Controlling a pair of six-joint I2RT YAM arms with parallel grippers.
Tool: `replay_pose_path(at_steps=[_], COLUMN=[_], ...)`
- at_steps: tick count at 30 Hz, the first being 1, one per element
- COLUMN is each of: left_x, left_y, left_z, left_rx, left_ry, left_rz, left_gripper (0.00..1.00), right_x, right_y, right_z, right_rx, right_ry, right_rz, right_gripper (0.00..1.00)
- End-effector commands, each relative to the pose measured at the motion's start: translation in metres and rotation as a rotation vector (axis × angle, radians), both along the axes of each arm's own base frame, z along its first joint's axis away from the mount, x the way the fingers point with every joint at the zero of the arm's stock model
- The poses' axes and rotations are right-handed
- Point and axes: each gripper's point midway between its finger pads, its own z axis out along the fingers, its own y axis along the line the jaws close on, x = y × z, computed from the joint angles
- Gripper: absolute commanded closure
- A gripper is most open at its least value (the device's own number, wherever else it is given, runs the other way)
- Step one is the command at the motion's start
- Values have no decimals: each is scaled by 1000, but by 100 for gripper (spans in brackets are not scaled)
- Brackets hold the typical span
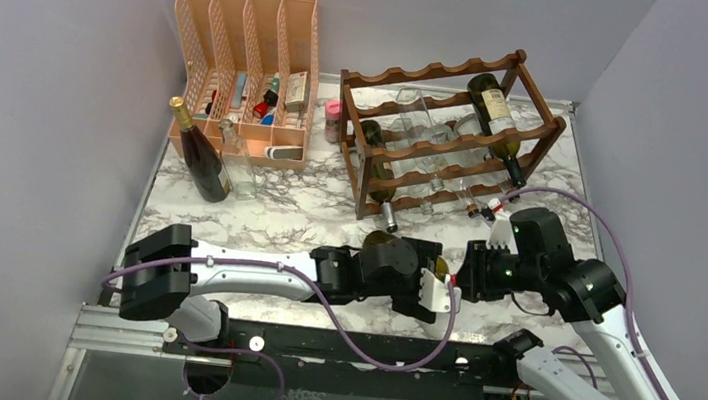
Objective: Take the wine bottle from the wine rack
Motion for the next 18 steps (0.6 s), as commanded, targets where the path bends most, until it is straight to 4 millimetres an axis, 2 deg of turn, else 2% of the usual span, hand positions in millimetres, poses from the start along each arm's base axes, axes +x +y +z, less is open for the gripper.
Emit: replay_pose_path(at_steps=[1, 3, 6, 9, 10, 13, 15, 16, 18], left_x=[3, 4, 6, 9, 10, 13, 14, 14, 16], left_y=[-18, -18, -16, -15, -14, -4, 6, 12, 23], left_z=[17, 15, 16, 22, 25, 36, 42, 44, 46], left_rx=[-48, -39, -37, -53, -67, -128, -181, -199, -227], left_ry=[-62, -73, -85, -89, -91, -93, -87, -83, -73], left_rz=[1, 4, 13, 34, 47, 88, 122, 137, 175], left_gripper=[6, 9, 18, 34, 39, 47, 51, 52, 55], right_x=[9, 8, 9, 10, 11, 17, 25, 30, 41], right_y=[14, 15, 14, 13, 13, 11, 10, 10, 8], right_z=[36, 36, 38, 38, 39, 44, 57, 66, 86], right_rx=[100, 99, 96, 93, 88, 76, 82, 87, 91], right_ry=[-126, -127, -138, -146, -150, -179, -230, -260, -326], right_rz=[61, 69, 74, 75, 72, 50, 27, 16, -21], right_gripper=[99, 99, 99, 98, 94, 57, 32, 24, 15])
